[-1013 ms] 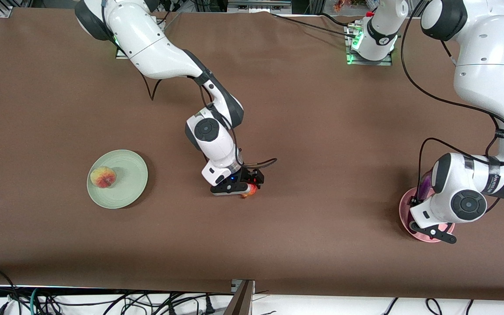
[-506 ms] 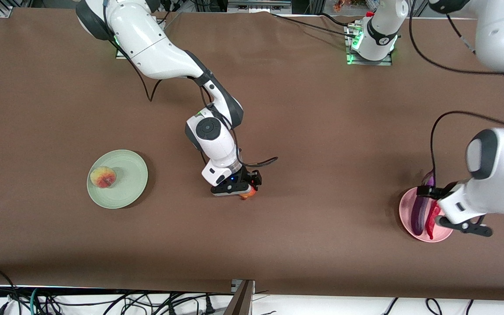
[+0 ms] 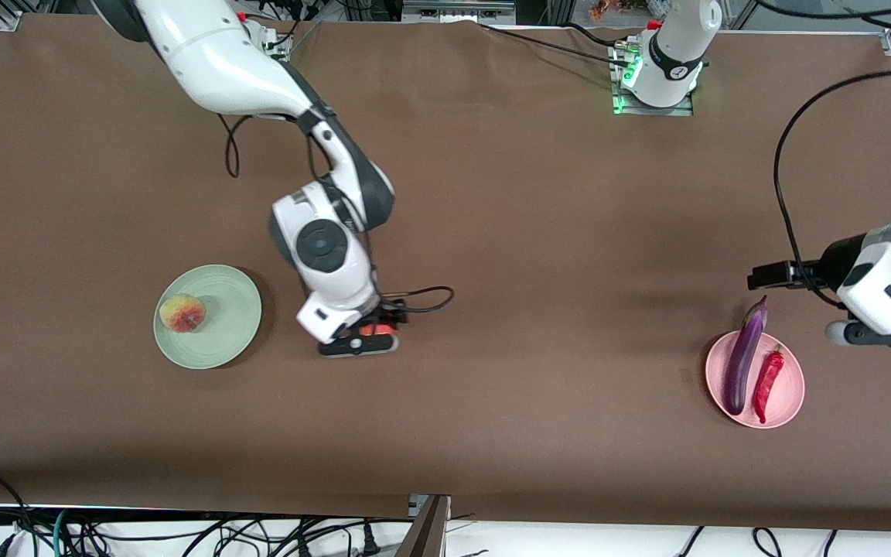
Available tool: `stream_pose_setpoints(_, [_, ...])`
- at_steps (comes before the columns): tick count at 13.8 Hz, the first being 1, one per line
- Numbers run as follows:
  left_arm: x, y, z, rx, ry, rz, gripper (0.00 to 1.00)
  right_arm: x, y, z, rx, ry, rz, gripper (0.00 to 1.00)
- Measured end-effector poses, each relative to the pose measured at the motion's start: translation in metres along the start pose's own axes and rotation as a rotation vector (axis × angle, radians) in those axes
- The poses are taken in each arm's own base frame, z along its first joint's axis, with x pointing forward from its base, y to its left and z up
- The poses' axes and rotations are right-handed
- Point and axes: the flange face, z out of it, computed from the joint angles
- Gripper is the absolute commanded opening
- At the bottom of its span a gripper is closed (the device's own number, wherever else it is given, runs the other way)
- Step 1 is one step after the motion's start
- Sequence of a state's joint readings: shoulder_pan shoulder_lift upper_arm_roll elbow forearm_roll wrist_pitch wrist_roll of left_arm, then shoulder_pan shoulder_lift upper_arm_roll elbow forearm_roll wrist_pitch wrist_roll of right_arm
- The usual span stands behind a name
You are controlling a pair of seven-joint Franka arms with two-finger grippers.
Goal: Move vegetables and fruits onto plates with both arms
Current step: 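Carry the pomegranate to the green plate while the left gripper withdraws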
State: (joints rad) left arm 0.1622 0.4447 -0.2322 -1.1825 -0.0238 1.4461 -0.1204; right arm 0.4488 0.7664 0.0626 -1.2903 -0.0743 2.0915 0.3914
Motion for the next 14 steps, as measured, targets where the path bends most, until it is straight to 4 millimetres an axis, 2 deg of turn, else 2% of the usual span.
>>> stream_pose_setpoints(1, [-0.006, 0.002, -0.001, 0.002, -0.002, -0.010, 0.99, 0.004, 0.031, -0.009, -0.021, -0.048, -0.034, 0.33])
stream_pose_setpoints(3, [-0.006, 0.010, 0.015, 0.004, 0.097, -0.011, 1.00, 0.008, 0.093, -0.013, -0.040, -0.144, -0.117, 0.33])
stream_pose_setpoints(4, [-0.010, 0.015, 0.028, 0.002, 0.177, -0.013, 1.00, 0.009, 0.122, -0.009, -0.040, -0.190, -0.155, 0.33])
stream_pose_setpoints(6, [-0.032, 0.020, 0.050, 0.006, 0.290, -0.015, 1.00, 0.007, 0.170, 0.002, -0.031, -0.250, -0.188, 0.33])
stream_pose_setpoints(8, [-0.060, 0.014, 0.060, 0.028, 0.266, -0.026, 1.00, 0.003, 0.196, 0.015, -0.025, -0.285, -0.194, 0.33])
stream_pose_setpoints(10, [-0.081, 0.004, 0.050, 0.050, 0.160, -0.047, 1.00, -0.003, 0.207, 0.027, -0.030, -0.313, -0.213, 0.33])
stream_pose_setpoints(12, [-0.083, -0.006, 0.024, 0.048, 0.137, -0.067, 1.00, -0.006, 0.224, 0.036, -0.033, -0.332, -0.233, 0.34])
stream_pose_setpoints(14, [-0.077, -0.026, 0.004, 0.046, 0.157, -0.101, 1.00, -0.006, 0.245, 0.044, -0.026, -0.343, -0.239, 0.35])
